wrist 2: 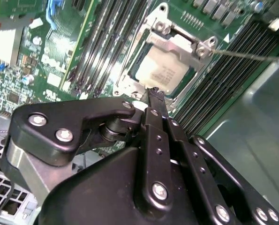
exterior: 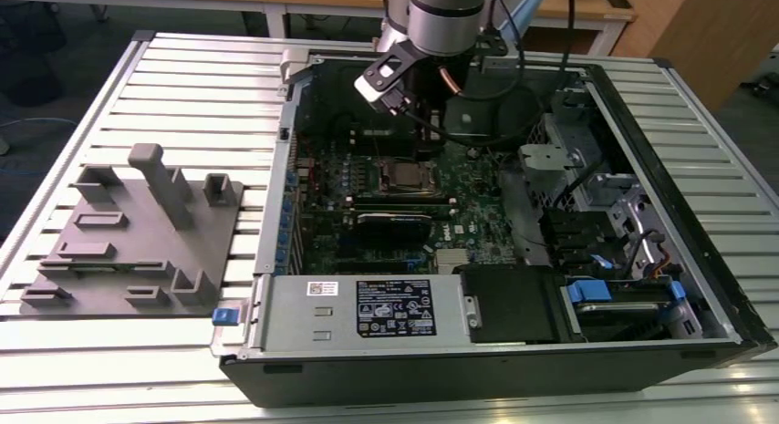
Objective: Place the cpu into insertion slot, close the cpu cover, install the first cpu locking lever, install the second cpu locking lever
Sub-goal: 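Close the cpu cover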
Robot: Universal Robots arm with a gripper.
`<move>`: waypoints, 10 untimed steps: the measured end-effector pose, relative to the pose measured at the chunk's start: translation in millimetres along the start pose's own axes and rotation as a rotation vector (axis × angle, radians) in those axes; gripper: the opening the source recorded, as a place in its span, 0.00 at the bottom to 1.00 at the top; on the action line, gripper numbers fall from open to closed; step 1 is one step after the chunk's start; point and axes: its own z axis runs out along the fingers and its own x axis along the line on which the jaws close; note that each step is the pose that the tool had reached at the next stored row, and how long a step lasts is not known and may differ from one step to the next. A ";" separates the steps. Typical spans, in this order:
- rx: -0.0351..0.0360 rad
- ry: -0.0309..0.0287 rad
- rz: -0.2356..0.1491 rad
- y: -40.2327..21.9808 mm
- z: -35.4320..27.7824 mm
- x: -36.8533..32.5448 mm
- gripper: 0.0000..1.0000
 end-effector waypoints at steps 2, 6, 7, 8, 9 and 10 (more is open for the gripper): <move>-0.0001 0.0000 0.000 -3.3 0.2 -0.1 0.10; 0.0000 -0.0002 0.000 -5.3 0.3 -0.1 0.10; -0.0001 -0.0001 0.000 -5.4 0.3 -0.1 0.10; -0.0001 0.0000 0.000 -5.5 0.4 -0.1 0.10; -0.0001 -0.0001 0.000 -5.6 0.3 -0.1 0.10; 0.0000 -0.0001 0.000 -5.7 0.3 -0.1 0.10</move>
